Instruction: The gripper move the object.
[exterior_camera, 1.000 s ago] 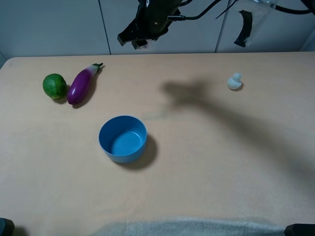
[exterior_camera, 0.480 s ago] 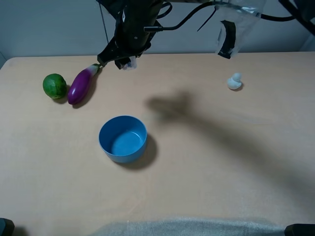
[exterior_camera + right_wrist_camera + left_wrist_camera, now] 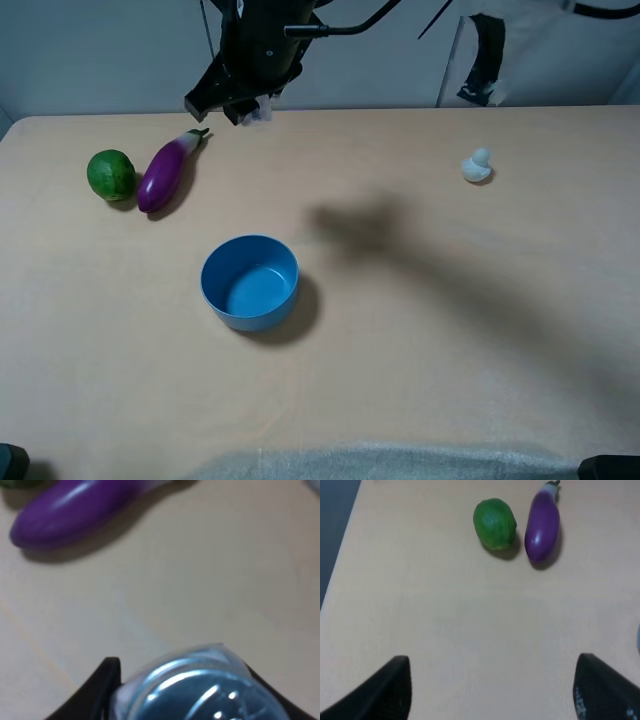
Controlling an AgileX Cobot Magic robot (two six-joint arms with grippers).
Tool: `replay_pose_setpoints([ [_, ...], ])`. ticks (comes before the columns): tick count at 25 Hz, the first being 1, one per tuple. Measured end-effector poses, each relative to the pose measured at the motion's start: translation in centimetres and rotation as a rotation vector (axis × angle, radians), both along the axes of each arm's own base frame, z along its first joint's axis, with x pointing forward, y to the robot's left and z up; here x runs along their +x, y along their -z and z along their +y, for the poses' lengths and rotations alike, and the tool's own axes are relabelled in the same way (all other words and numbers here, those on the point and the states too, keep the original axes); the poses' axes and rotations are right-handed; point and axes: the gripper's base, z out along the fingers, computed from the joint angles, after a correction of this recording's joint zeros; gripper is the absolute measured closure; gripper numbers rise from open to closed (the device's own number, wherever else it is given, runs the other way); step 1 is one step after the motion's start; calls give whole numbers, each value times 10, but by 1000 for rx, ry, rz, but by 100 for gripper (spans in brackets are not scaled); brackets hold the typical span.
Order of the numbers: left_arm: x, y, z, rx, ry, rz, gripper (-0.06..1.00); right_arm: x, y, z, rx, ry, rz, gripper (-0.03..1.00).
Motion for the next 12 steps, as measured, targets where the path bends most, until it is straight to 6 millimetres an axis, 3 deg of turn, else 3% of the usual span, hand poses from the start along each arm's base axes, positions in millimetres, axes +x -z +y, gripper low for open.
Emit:
replay_pose_setpoints([
  [12, 0, 0, 0, 0, 0, 0, 21, 36, -44, -70, -32, 173, -29, 64],
])
